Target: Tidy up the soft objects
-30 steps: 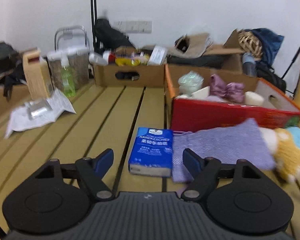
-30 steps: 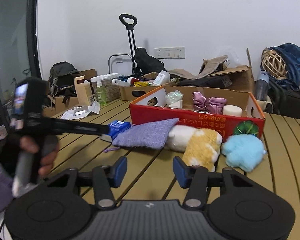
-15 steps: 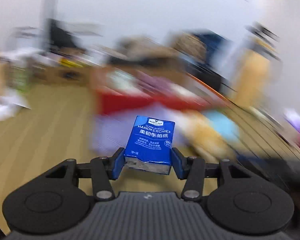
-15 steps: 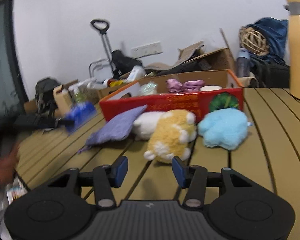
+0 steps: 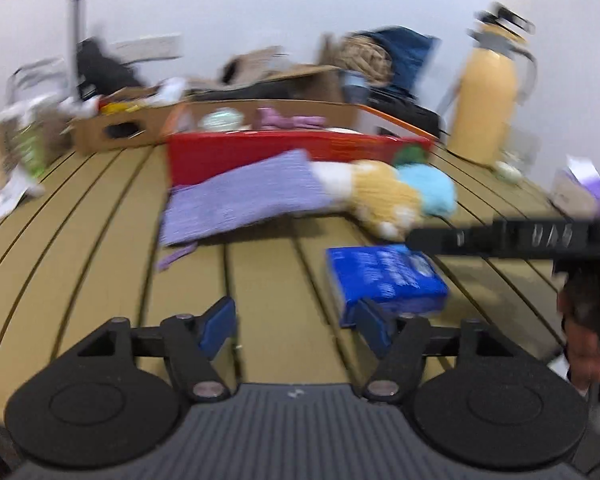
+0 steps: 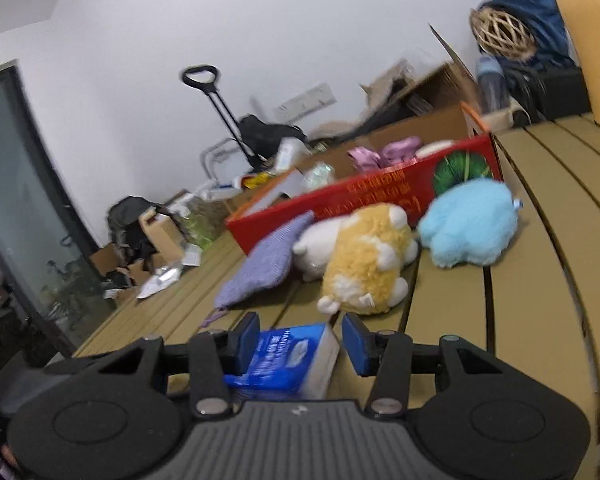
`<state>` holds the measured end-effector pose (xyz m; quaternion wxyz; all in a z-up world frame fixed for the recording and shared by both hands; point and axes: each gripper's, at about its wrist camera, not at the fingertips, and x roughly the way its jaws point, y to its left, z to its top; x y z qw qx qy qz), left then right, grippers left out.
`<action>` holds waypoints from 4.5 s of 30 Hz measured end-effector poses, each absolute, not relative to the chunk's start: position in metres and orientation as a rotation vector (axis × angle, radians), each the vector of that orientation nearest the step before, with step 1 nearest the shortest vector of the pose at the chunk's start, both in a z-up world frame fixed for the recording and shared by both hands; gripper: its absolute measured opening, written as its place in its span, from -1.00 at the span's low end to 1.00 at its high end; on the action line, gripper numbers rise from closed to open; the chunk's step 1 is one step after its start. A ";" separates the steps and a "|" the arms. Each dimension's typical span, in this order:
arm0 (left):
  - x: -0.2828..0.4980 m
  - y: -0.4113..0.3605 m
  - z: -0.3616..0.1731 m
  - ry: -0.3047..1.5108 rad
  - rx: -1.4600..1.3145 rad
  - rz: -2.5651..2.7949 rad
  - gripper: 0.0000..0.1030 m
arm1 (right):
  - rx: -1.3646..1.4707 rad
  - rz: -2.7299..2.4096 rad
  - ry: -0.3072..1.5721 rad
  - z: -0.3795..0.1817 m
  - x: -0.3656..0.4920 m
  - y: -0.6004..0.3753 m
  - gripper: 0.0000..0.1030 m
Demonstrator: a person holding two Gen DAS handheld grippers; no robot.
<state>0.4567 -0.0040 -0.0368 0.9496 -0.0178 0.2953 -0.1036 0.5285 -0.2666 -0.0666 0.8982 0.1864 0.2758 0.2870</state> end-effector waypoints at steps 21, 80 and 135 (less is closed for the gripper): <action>0.496 0.000 -0.013 0.682 -0.414 -0.379 -0.57 | 0.449 0.494 0.613 -0.064 0.516 -0.256 -0.63; 0.351 0.039 0.075 0.441 0.015 -0.111 0.54 | -0.080 0.577 0.468 0.090 0.436 -0.274 0.02; 0.527 0.092 -0.023 0.528 -0.178 -0.176 0.33 | 0.011 0.349 0.397 -0.016 0.505 -0.148 0.40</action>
